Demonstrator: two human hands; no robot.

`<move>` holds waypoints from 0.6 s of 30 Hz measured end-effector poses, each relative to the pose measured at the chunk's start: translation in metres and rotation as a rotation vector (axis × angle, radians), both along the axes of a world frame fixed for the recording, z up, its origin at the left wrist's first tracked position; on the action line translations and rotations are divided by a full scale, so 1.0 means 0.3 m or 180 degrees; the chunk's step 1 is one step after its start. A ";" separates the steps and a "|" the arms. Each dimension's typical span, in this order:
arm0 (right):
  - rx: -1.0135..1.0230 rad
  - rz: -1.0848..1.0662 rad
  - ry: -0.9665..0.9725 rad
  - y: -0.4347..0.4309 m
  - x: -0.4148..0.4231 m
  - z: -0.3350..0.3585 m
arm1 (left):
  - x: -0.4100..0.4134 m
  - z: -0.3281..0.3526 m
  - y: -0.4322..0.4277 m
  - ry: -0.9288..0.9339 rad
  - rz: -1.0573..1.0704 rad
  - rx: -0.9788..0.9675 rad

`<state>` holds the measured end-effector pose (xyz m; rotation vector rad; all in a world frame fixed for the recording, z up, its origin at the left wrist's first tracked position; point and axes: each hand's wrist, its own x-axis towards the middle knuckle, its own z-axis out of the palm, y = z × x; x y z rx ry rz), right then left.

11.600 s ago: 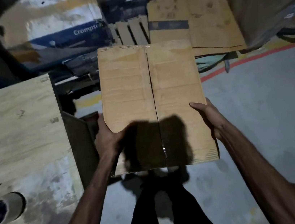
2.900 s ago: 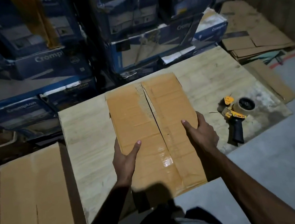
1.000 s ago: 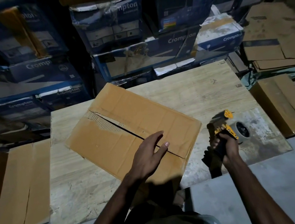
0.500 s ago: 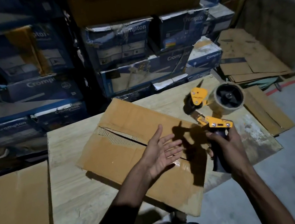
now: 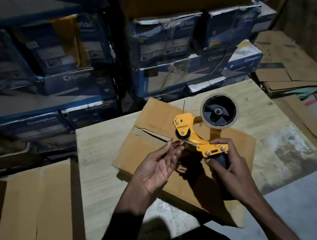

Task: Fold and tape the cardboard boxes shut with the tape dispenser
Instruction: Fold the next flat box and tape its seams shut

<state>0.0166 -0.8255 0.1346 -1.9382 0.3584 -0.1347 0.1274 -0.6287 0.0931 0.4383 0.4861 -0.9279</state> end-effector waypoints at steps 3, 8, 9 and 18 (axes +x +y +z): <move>0.0013 0.0190 -0.0025 -0.002 0.010 -0.005 | 0.001 0.012 0.019 -0.0027 -0.0054 0.0182; -0.0184 0.0500 -0.0018 -0.061 0.033 -0.030 | -0.003 0.003 0.024 0.0015 -0.0149 0.0298; -0.0228 0.0555 -0.0005 -0.074 0.037 -0.036 | -0.007 0.004 0.027 0.0035 -0.0188 0.0280; -0.0309 0.0908 0.0011 -0.150 0.072 -0.055 | -0.011 -0.032 0.044 0.0037 -0.0592 0.0609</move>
